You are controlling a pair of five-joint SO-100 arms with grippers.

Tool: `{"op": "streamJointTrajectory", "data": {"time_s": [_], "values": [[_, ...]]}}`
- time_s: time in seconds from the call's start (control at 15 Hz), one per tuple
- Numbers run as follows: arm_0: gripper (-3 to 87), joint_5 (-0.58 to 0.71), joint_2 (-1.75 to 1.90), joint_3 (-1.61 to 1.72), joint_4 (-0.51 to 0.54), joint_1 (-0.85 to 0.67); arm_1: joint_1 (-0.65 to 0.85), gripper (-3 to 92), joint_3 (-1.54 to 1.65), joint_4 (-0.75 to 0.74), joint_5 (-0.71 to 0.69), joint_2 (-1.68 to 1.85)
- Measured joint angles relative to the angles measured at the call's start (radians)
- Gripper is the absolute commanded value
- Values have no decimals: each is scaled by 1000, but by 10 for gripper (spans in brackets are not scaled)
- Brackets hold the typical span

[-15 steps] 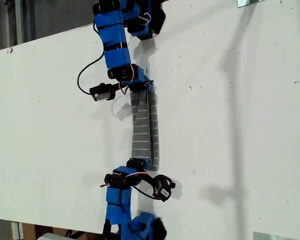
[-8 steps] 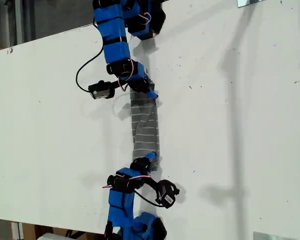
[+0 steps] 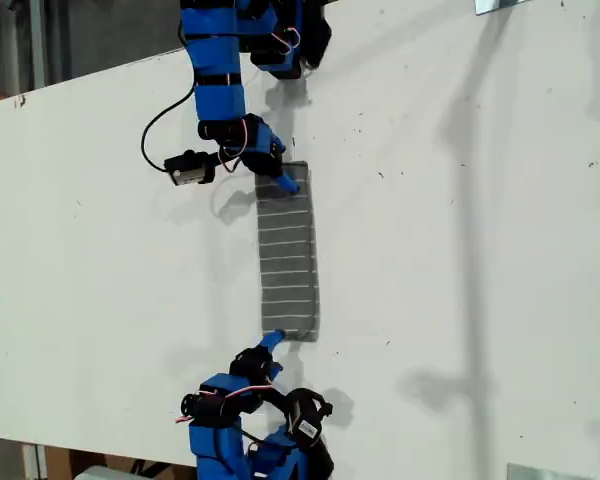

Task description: Grasp corners of a square towel and fold twice.

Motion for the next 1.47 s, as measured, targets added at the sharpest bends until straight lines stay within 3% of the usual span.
{"op": "streamJointTrajectory", "data": {"time_s": [0.13,0.27,0.4,0.53,0.67,0.73,1.07,1.33,1.47], "values": [[247,-28,48,57,0,12,94,406,-2,-67,-77,-150],[247,-144,244,233,-25,77,121,404,-61,-81,-112,-281],[245,-313,618,535,-118,196,103,399,-91,-81,-114,-299],[242,-431,1085,861,-138,252,84,356,-98,-86,-112,-304],[242,-446,1410,1029,-150,268,38,82,-127,-95,-106,-305],[242,-449,1447,1049,-150,275,8,15,-132,-106,-91,-305],[240,-446,1506,1095,-144,284,-40,-2,71,-67,160,-138],[248,-403,1566,1143,-163,275,-121,-2,192,115,371,241],[173,-359,1571,1166,-173,244,-179,-2,189,241,465,479]]}}
